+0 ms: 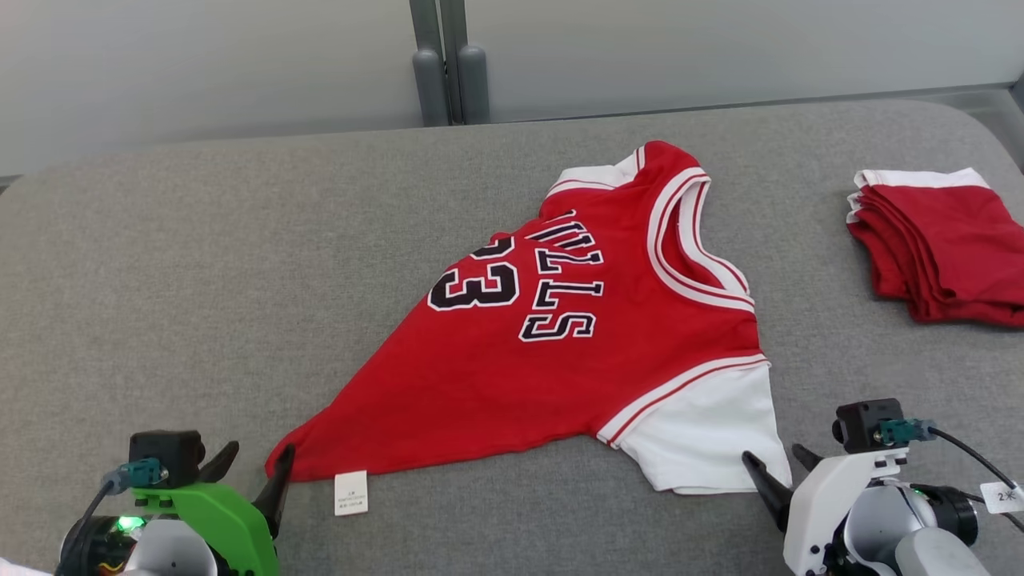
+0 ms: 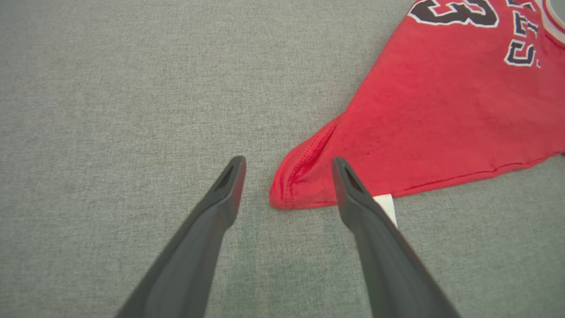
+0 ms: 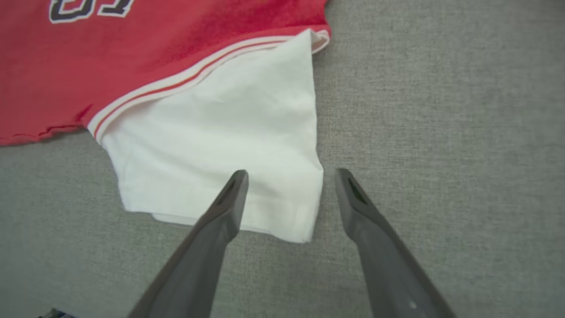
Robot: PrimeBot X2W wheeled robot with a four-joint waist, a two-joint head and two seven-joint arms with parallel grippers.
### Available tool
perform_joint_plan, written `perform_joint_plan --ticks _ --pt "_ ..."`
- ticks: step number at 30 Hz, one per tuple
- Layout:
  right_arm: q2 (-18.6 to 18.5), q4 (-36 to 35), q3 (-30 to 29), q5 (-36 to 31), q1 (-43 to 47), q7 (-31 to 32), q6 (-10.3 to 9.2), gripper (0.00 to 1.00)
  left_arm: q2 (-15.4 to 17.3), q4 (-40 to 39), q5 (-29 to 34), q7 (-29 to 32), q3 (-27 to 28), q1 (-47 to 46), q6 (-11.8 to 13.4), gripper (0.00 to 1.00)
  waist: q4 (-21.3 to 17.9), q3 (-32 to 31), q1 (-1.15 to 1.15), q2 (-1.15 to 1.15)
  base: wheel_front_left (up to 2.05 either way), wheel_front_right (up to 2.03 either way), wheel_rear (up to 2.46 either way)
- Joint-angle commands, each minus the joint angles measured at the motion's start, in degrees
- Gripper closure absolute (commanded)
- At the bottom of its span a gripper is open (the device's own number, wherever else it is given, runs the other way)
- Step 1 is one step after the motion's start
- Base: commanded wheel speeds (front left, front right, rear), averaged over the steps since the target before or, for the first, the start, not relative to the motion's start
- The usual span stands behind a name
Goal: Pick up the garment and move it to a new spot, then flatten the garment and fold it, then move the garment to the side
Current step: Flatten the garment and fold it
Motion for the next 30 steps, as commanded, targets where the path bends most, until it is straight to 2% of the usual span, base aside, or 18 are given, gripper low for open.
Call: perform_joint_plan --ticks 1,10,16,17,18,19,20,21,22,23,24,25,30 --pt "0.34 0.37 0.06 0.36 -1.11 0.29 0.00 0.00 0.44 0.43 -0.50 0.36 -0.11 -1.57 -0.41 0.00 -0.25 1.85 0.00 0.00 0.00 0.00 0.00" --pt "2.95 4.90 -0.33 -0.63 -2.43 3.22 -0.02 0.00 0.34 4.73 -2.28 3.03 -1.82 -4.18 -2.21 0.00 -0.69 3.80 0.00 0.00 0.00 0.00 0.00" --pt "3.87 5.13 1.22 0.81 -1.81 5.37 -0.01 0.00 0.66 7.22 -2.73 2.77 -2.28 -5.21 -2.68 0.00 -1.07 4.26 0.00 0.00 0.00 0.00 0.00" --pt "4.02 5.08 1.73 1.17 -1.64 5.85 0.02 0.02 0.44 7.67 -3.13 2.68 -2.32 -5.52 -2.71 0.00 -1.12 4.30 0.00 0.00 0.00 0.00 0.00" --pt "4.24 4.97 2.23 1.74 -1.41 6.27 0.04 0.20 0.37 8.34 -3.26 3.11 -2.70 -5.74 -2.90 0.00 -1.18 4.34 0.00 0.00 0.00 0.00 0.00" --pt "4.33 4.83 2.59 2.08 -1.28 6.50 0.10 0.33 0.35 8.84 -3.51 3.42 -3.04 -5.80 -3.10 0.00 -1.24 4.39 0.00 0.00 0.00 0.00 0.00" --pt "4.33 4.66 3.05 2.45 -1.13 6.87 0.11 0.50 0.21 9.44 -3.95 3.54 -3.26 -5.91 -3.21 0.00 -1.31 4.44 0.00 0.00 0.00 0.00 0.00" --pt "4.27 4.49 3.31 2.74 -1.02 7.07 0.11 0.54 0.18 9.93 -4.11 3.61 -3.47 -6.01 -3.25 0.00 -1.35 4.47 0.00 0.00 0.00 0.00 0.00" --pt "4.17 4.31 3.60 3.11 -0.91 7.23 0.11 0.63 0.16 10.45 -4.33 3.56 -3.70 -6.14 -3.33 0.30 -1.40 4.48 0.00 0.00 0.00 0.00 0.00" --pt "4.04 4.21 3.79 3.39 -0.81 7.34 0.10 0.71 0.10 10.80 -4.60 3.52 -3.87 -6.18 -3.47 0.52 -1.42 4.46 0.00 0.00 0.00 0.00 0.00" --pt "3.80 4.08 3.97 3.58 -0.74 7.29 0.09 1.00 0.09 11.16 -4.77 3.35 -4.10 -6.25 -3.57 0.78 -1.43 4.43 0.00 0.00 0.00 0.00 0.00" --pt "3.57 3.95 4.03 3.72 -0.74 6.99 0.04 1.00 0.10 11.40 -4.78 3.13 -4.31 -6.37 -3.63 0.98 -1.43 4.37 0.00 0.00 0.00 0.00 0.00" --pt "2.39 2.96 3.52 2.77 -1.55 3.38 0.00 1.00 0.33 12.55 -5.47 1.32 -5.14 -6.94 -3.90 1.00 -1.33 3.75 0.00 0.00 0.00 0.00 0.00"
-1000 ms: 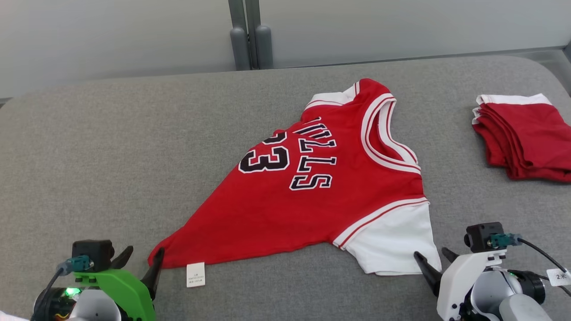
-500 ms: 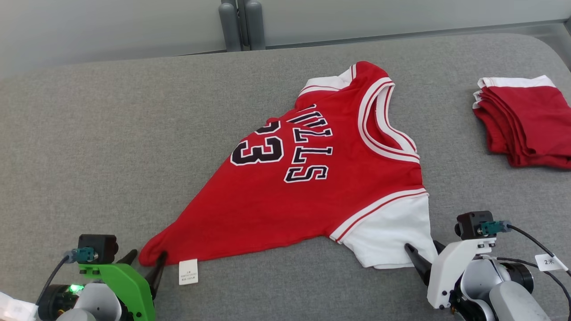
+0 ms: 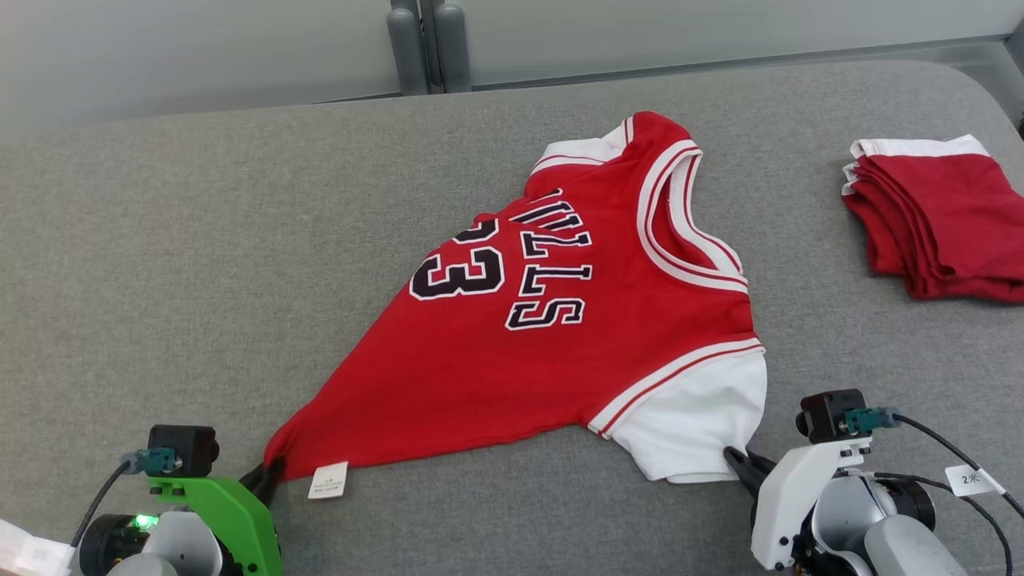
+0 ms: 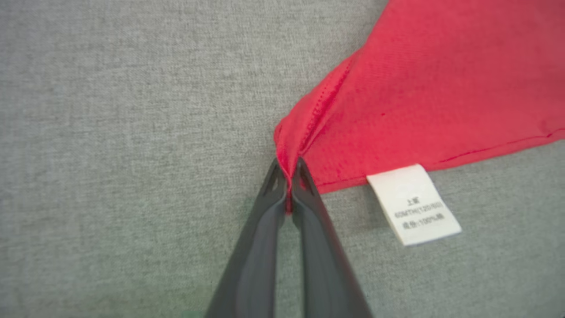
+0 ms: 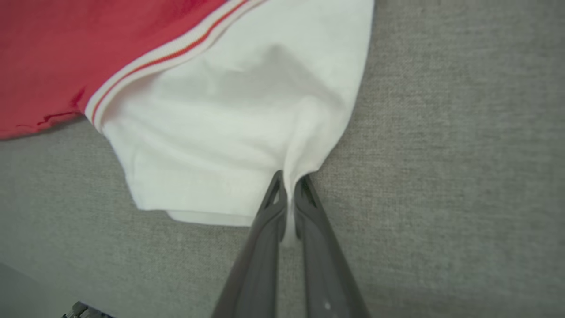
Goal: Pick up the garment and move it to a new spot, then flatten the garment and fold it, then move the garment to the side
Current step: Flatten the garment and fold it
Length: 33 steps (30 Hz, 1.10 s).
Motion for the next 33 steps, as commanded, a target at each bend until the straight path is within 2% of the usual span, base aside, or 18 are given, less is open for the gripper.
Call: perform_joint_plan --ticks 1,10,16,21,24,27,33 --pt "-0.31 0.36 -0.03 -0.64 0.72 -0.94 0.00 1.00 0.36 0.47 -0.71 -0.43 -0.40 -0.50 -0.20 1.00 0.07 -0.31 0.00 0.00 0.00 0.00 0.00" --pt "-1.23 -4.77 -1.64 -0.58 -0.91 -9.36 0.00 1.00 1.81 -2.50 -0.47 -3.84 -0.48 -1.26 -0.31 1.00 0.42 -0.82 0.00 0.00 0.00 0.00 0.00" --pt "-2.92 -10.46 -1.31 1.22 -6.79 -17.47 0.00 1.00 3.63 -7.89 0.29 -5.73 0.25 -5.93 -0.39 1.00 0.41 2.24 0.00 0.00 0.00 0.00 0.00" --pt "-5.52 -11.13 -0.52 3.16 -18.26 -22.32 0.00 1.00 5.61 -9.73 2.01 -3.61 -0.95 -17.03 -0.46 1.00 0.66 7.58 0.00 0.00 0.00 0.00 0.00" --pt "-7.27 -9.92 0.23 4.44 -27.10 -23.74 0.00 1.00 5.41 -8.92 1.77 -2.37 -1.99 -25.86 -0.46 1.00 1.23 11.20 0.00 0.00 0.00 0.00 0.00" --pt "-9.98 -7.07 0.68 4.73 -38.07 -23.58 -0.01 1.00 5.16 -6.51 1.18 -1.23 -3.90 -36.51 -0.47 1.00 1.74 15.24 0.00 0.00 0.00 0.00 0.00" --pt "-12.35 1.07 3.49 5.47 -58.92 -24.89 0.00 1.00 4.49 1.20 0.37 -2.47 -7.88 -56.02 -0.47 1.00 2.32 21.28 0.00 0.00 0.00 0.00 0.00"
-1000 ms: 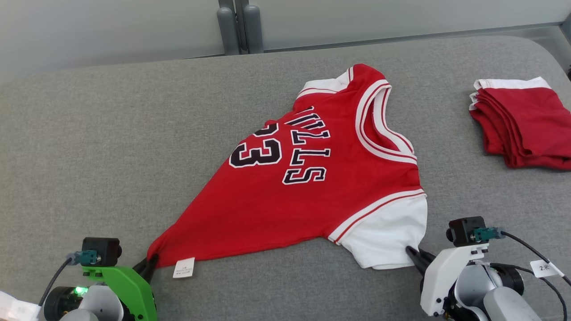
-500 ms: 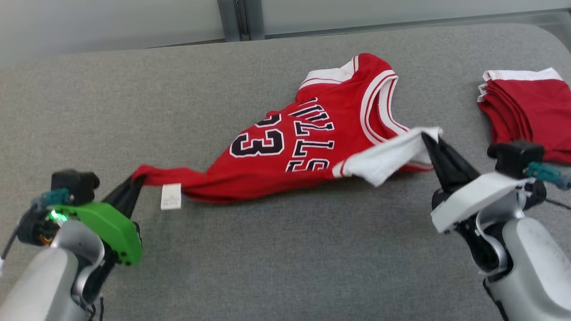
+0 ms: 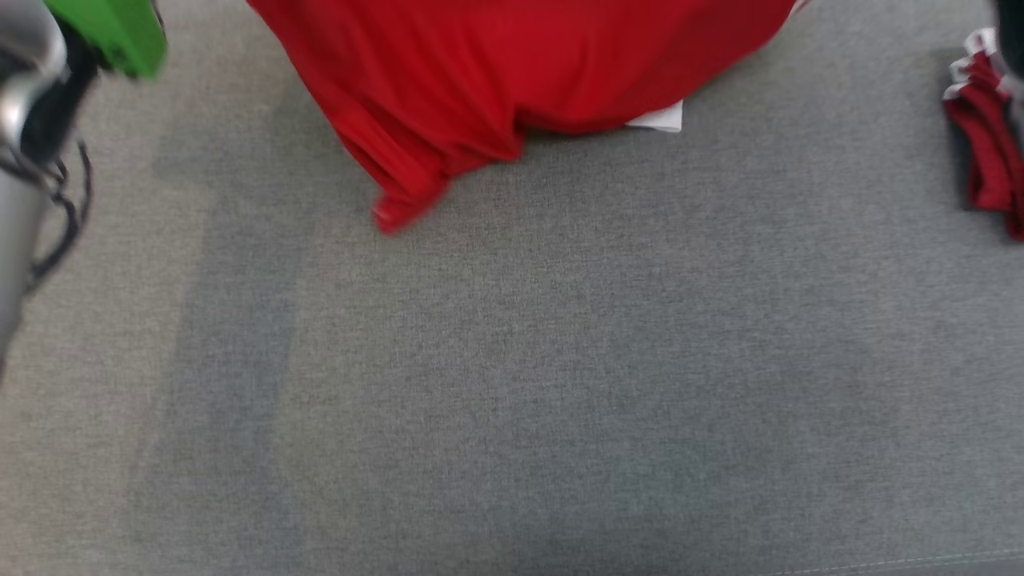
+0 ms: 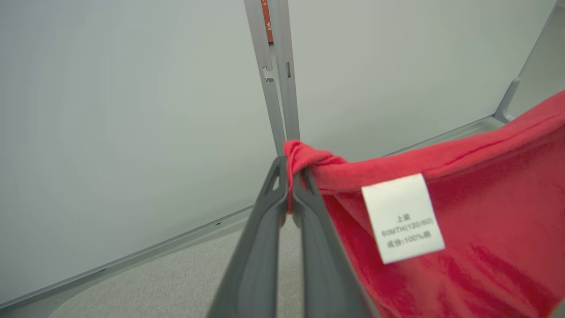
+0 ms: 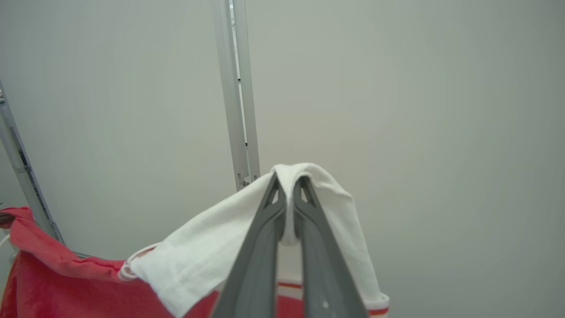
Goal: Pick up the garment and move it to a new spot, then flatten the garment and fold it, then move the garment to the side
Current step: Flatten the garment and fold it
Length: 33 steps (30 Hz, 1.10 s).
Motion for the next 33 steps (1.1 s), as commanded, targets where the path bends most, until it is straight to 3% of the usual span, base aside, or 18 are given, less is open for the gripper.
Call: perform_joint_plan --ticks 1,11,17,24,33 --pt "-0.29 1.63 0.68 0.63 -3.67 -0.87 0.00 1.00 -0.22 1.38 -0.59 -0.40 -0.75 -3.60 -0.14 1.00 0.97 6.13 0.00 0.00 0.00 0.00 0.00" --pt "-2.13 15.77 7.45 0.27 -32.58 -8.48 -0.01 1.00 -0.40 14.73 -2.86 -5.69 -4.61 -27.64 -0.15 1.00 -0.09 8.86 0.00 0.00 0.00 0.00 0.00" --pt "-1.45 21.33 11.84 1.72 -39.66 -11.33 -0.01 1.00 -0.30 19.81 -5.15 -8.65 -7.62 -32.61 -0.14 1.00 -1.14 7.79 0.00 0.00 0.00 0.00 0.00" --pt "-2.82 24.04 21.40 4.87 -35.84 -10.75 -0.01 1.00 -0.15 22.22 -9.98 -9.65 -13.82 -27.63 -0.15 1.00 -1.58 5.26 0.00 0.00 0.00 0.00 0.00" --pt "-8.95 17.77 34.28 12.44 -17.49 -8.68 -0.01 1.00 4.77 18.87 -18.10 -8.32 -24.61 -9.37 -0.14 1.00 -2.50 -4.49 0.00 0.00 0.00 0.00 0.00"
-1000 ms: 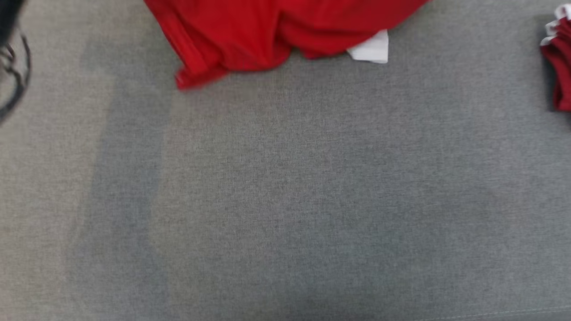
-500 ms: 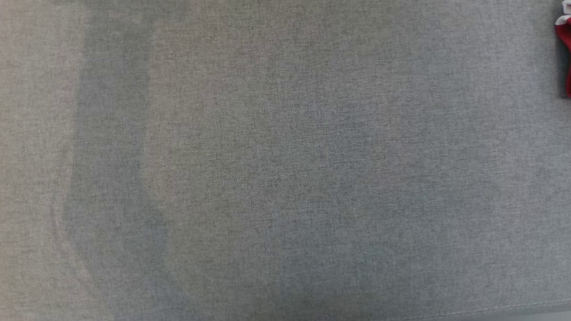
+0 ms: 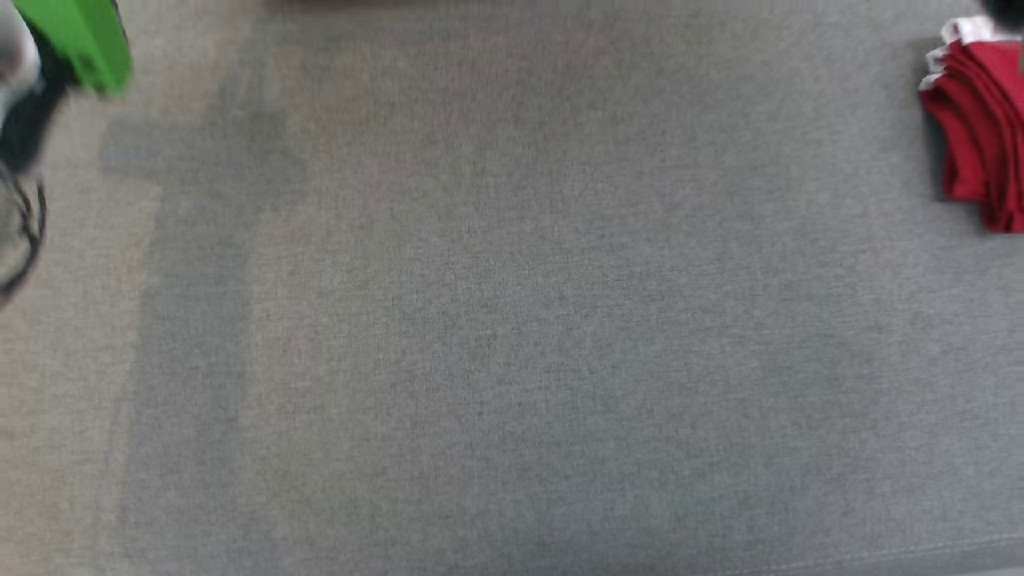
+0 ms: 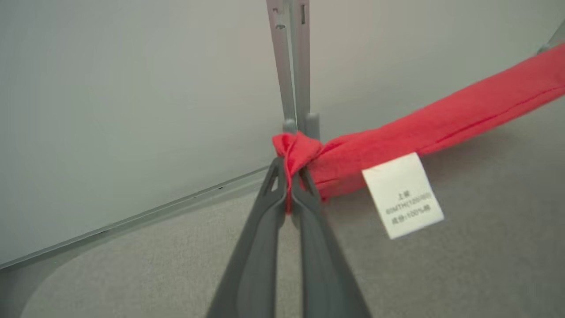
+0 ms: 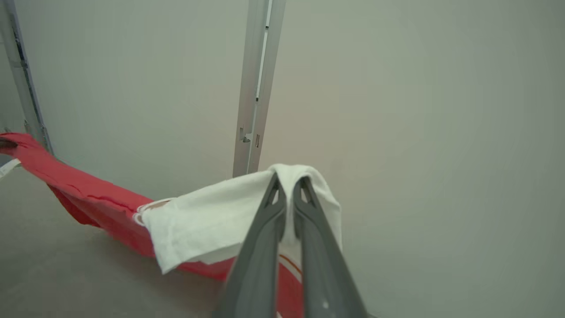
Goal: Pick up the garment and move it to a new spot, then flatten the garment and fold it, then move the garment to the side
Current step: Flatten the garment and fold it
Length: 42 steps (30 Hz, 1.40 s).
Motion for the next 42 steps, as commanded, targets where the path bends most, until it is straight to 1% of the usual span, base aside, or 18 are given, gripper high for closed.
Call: perform_joint_plan --ticks 1,4,6,9,15,20,21,26,30,34,37,42 --pt "-1.66 -1.54 1.66 1.92 4.07 1.27 -0.03 1.00 1.53 -1.17 -1.75 0.82 -1.53 3.89 -0.13 1.00 -0.76 -6.31 0.00 0.00 0.00 0.00 0.00" --pt "-5.13 -5.30 4.66 5.54 11.13 5.22 -0.04 1.00 3.58 -4.23 -6.33 3.92 -3.93 10.60 -0.07 1.00 -0.92 -10.56 0.00 0.00 0.00 0.00 0.00" --pt "-7.41 -8.46 6.51 8.76 16.45 9.20 -0.04 1.00 4.98 -6.59 -9.95 7.28 -5.69 15.36 -0.07 1.00 -1.11 -13.56 0.00 0.00 0.00 0.00 0.00" --pt "-11.96 -13.96 8.89 12.03 23.19 16.24 -0.06 1.00 7.67 -11.04 -14.65 12.00 -7.32 20.77 -0.06 1.00 -1.20 -17.50 0.00 0.00 0.00 0.00 0.00" --pt "-19.77 -25.59 11.20 16.39 34.08 30.01 -0.06 1.00 12.56 -18.83 -20.03 18.58 -10.03 29.13 0.02 1.00 -1.87 -22.83 0.00 0.00 0.00 0.00 0.00" --pt "-24.38 -33.54 10.23 19.70 41.92 39.88 -0.06 1.00 16.79 -26.03 -24.07 24.15 -11.84 34.87 2.17 1.00 -2.69 -25.33 0.00 0.00 0.00 0.00 0.00" --pt "-26.15 -36.45 9.37 20.81 45.01 43.51 -0.06 1.00 18.59 -29.61 -25.95 26.11 -12.32 36.85 3.41 1.00 -2.90 -25.67 0.00 0.00 0.00 0.00 0.00" --pt "-29.16 -41.77 5.00 22.89 52.10 50.13 -0.05 1.00 23.04 -38.52 -30.09 30.79 -13.47 40.67 6.62 1.00 -3.08 -25.33 0.00 0.00 0.00 0.00 0.00" --pt "-29.23 -44.41 0.02 22.35 55.44 53.64 -0.06 1.00 25.64 -43.24 -31.67 33.96 -13.48 40.51 8.74 1.00 -2.69 -23.35 0.00 0.00 0.00 0.00 0.00" --pt "-27.10 -45.53 -5.50 21.11 56.63 57.12 -0.05 1.00 26.59 -45.53 -32.74 37.08 -13.02 38.16 9.61 1.00 -2.11 -20.83 0.00 0.00 0.00 0.00 0.00" --pt "-23.95 -44.48 -10.13 20.39 55.76 60.19 -0.05 1.00 25.84 -45.48 -32.86 39.62 -12.66 35.82 9.76 1.00 -1.69 -18.40 0.00 0.00 0.00 0.00 0.00" --pt "-18.25 -41.04 -15.98 17.74 52.99 66.97 -0.03 1.00 22.82 -42.89 -32.90 45.77 -12.97 30.74 8.99 1.00 -0.43 -14.23 0.00 0.00 0.00 0.00 0.00"
